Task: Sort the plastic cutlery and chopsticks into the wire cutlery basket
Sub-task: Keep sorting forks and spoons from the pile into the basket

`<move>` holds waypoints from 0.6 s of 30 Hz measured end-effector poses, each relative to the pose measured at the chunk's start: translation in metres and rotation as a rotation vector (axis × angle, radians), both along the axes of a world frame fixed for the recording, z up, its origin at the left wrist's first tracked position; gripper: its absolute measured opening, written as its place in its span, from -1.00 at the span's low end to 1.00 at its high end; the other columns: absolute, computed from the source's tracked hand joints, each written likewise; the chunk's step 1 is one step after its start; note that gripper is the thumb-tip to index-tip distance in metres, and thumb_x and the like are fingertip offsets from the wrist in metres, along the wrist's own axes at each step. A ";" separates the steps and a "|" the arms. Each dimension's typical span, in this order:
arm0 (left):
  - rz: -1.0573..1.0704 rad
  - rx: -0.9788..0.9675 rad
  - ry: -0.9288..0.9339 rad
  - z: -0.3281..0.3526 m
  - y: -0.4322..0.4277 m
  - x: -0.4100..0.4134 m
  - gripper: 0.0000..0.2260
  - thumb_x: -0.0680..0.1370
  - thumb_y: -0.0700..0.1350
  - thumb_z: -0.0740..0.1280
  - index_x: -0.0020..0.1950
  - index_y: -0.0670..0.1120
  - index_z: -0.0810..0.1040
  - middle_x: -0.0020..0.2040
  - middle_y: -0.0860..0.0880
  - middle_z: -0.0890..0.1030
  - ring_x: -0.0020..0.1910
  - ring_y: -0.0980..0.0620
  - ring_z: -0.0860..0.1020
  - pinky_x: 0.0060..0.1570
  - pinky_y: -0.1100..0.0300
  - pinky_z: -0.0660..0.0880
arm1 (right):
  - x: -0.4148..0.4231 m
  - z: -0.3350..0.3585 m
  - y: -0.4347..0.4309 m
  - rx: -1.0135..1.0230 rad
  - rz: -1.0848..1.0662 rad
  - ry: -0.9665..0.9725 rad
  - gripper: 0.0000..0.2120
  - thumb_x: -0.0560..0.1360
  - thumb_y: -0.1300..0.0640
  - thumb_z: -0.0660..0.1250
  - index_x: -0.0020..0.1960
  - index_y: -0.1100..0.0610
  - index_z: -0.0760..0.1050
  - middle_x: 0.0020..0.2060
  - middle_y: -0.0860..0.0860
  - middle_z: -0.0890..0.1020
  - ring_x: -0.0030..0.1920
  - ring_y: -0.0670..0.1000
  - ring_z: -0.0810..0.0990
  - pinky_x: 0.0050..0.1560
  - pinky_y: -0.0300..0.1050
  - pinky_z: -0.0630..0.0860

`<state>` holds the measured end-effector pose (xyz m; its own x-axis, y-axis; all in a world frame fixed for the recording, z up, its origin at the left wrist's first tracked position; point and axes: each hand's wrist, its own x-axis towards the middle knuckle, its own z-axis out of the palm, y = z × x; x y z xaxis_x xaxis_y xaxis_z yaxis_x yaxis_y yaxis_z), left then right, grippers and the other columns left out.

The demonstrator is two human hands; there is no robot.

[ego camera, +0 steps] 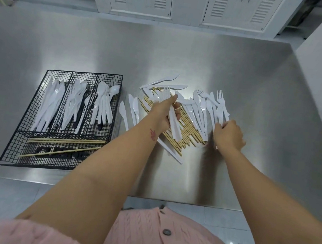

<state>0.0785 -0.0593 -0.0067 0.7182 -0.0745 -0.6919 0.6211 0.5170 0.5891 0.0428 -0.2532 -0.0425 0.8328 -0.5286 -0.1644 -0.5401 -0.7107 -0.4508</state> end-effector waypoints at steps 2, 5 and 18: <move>-0.011 0.024 0.008 -0.001 0.001 0.000 -0.77 0.54 -0.12 0.44 0.12 -0.18 0.52 -0.33 -0.08 0.55 -0.44 0.02 0.48 -0.38 0.20 0.52 | -0.002 0.004 0.005 0.062 0.083 -0.083 -0.78 0.58 -0.01 0.19 0.01 0.15 0.43 -0.01 0.09 0.57 -0.01 0.15 0.53 0.10 0.06 0.41; -0.014 0.050 0.014 -0.003 -0.001 0.000 -0.76 0.51 -0.06 0.47 0.04 -0.16 0.54 -0.31 -0.07 0.53 -0.39 0.02 0.47 -0.30 0.16 0.51 | -0.003 0.015 0.024 0.171 0.261 -0.140 -0.83 0.61 -0.01 0.21 -0.02 0.10 0.40 -0.13 0.01 0.56 -0.13 0.05 0.52 -0.10 -0.10 0.38; 0.069 0.053 -0.007 -0.009 -0.008 0.004 -0.62 0.53 -0.14 0.44 0.30 -0.20 0.50 -0.18 -0.13 0.69 -0.27 -0.04 0.63 -0.20 0.13 0.62 | 0.018 0.021 0.029 0.068 0.316 -0.274 -0.76 0.62 -0.01 0.17 0.05 0.10 0.54 -0.04 0.01 0.61 -0.02 0.03 0.57 0.01 -0.05 0.49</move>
